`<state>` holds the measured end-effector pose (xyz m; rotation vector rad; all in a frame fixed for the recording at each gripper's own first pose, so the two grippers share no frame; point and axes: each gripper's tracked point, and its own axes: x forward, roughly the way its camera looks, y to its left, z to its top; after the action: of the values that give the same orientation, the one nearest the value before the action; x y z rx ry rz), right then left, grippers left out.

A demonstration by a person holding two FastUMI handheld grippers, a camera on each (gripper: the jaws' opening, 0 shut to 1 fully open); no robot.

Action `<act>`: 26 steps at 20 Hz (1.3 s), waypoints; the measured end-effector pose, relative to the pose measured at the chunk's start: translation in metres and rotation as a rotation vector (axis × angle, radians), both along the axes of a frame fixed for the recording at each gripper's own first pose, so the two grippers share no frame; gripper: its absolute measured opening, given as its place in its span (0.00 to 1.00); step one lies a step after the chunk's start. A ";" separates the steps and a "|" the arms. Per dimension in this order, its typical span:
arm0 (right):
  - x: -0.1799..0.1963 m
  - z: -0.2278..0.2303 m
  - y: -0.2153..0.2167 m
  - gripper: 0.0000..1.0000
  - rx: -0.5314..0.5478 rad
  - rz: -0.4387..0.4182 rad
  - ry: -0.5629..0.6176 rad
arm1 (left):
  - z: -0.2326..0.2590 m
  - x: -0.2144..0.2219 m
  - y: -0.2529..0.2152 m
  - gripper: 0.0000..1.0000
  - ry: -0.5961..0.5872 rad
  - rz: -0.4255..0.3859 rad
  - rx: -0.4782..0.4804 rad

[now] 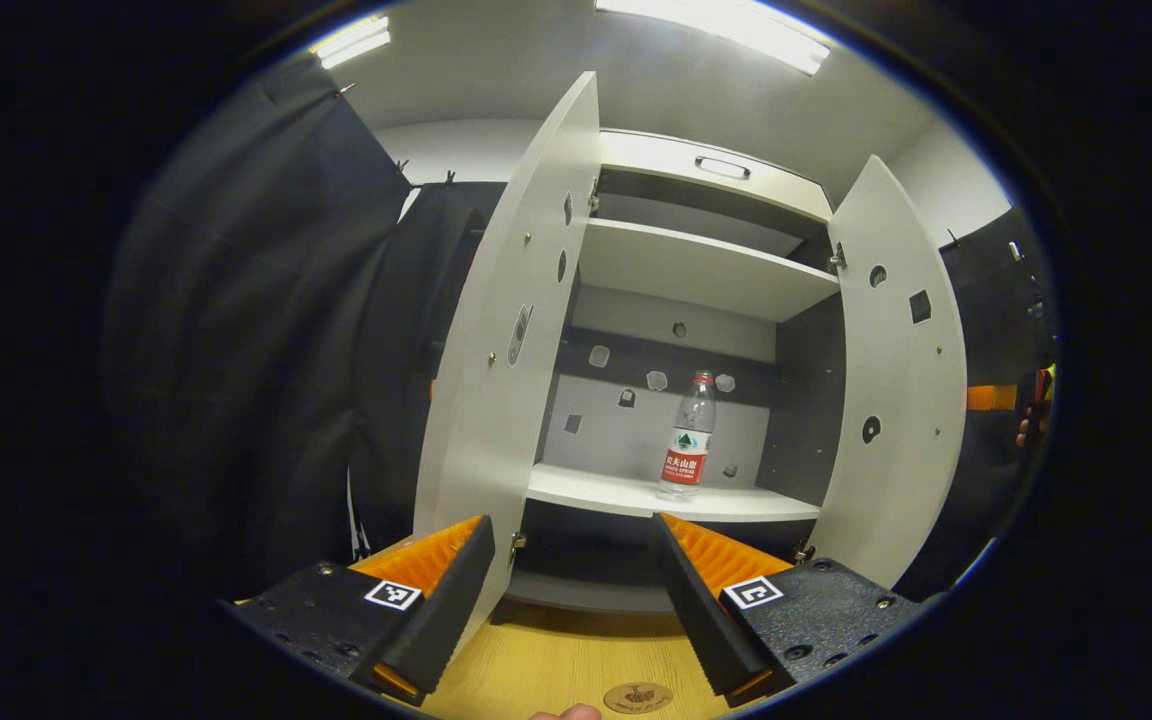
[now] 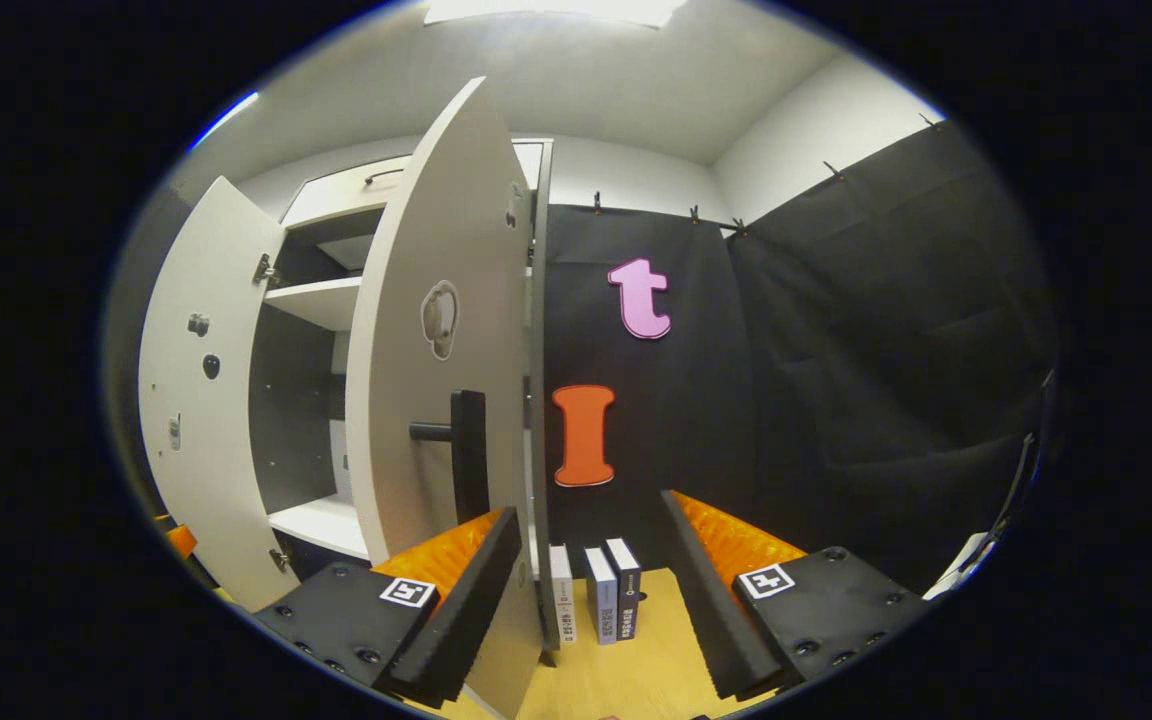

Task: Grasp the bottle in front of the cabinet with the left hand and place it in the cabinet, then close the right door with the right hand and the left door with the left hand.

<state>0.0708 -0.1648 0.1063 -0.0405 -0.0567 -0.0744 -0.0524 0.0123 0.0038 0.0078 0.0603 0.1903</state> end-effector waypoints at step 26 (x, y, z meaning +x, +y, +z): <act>0.067 -0.039 0.153 0.95 0.009 0.297 0.106 | 0.035 -0.036 0.053 0.94 -0.096 0.164 0.012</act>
<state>0.1374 -0.0116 0.0671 -0.0267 0.0435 0.2239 -0.0886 0.0649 0.0389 0.0053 -0.0362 0.3550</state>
